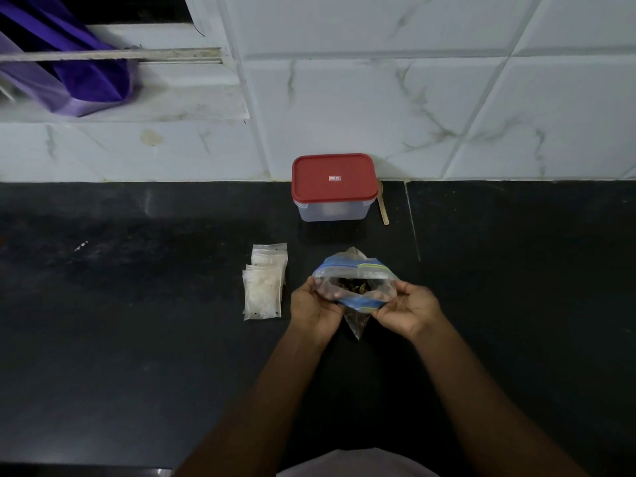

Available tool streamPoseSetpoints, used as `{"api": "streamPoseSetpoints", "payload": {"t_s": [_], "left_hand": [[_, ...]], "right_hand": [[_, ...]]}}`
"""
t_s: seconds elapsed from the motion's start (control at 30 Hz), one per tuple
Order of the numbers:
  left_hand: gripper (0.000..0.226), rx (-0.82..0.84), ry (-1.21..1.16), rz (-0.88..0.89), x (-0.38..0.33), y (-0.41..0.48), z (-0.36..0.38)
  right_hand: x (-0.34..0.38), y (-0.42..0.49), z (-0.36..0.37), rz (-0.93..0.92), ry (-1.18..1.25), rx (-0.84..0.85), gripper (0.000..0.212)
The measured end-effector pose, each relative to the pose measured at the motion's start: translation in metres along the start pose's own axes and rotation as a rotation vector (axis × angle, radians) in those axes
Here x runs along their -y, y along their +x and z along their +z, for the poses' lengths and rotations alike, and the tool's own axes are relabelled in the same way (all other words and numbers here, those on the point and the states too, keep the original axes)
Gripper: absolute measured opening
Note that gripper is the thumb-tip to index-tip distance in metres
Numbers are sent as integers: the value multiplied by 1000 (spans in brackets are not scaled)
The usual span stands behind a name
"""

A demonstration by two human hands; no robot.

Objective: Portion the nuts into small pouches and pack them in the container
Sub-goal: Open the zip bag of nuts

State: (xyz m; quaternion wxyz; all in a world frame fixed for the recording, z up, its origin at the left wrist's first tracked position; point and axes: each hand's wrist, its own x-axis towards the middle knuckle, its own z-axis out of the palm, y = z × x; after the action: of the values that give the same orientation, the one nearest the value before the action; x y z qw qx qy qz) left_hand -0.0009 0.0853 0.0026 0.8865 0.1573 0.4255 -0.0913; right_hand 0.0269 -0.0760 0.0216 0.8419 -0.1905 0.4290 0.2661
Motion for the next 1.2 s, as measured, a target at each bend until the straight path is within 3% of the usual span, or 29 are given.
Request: {"api": "streamPoseSetpoints", "payload": {"t_s": [0.07,0.23,0.33,0.4,0.47,0.6,0.73,0.87,1.0,1.1,1.2], "left_hand": [[32,1,82,21,1,-5,2],[26,-43,602,154,-12,-16,-3],[33,-71,945,396,-22,-14,-4],[41,-46,1239,602,-30,-8,-5],[35,0,1477,721,-36,-2,-3],[19,30,1637,697,-44,-1,6],[26,22,1446,451,-45,4,16],[23,-15,953,92,-47,1,23],[34,34,582,-92,-48,0,22],[40,83,533,-126,-43,0,20],[34,36,712,-40,-45,-1,17]], "right_hand": [[-3,-2,2,-57,-168,-41,24],[0,-5,-4,-254,-672,-190,30],[0,-5,-7,-517,-935,-221,40],[1,-4,-6,-657,-1092,-227,35],[2,-4,-3,-739,-1227,-250,26],[8,-7,5,-755,-1366,-272,29],[13,-5,16,-637,-1339,-286,21],[18,-6,22,-316,-1091,-307,23],[20,-8,19,-144,-881,-216,27],[17,-6,19,-124,-840,-196,30],[15,-6,16,-187,-934,-211,37]]}}
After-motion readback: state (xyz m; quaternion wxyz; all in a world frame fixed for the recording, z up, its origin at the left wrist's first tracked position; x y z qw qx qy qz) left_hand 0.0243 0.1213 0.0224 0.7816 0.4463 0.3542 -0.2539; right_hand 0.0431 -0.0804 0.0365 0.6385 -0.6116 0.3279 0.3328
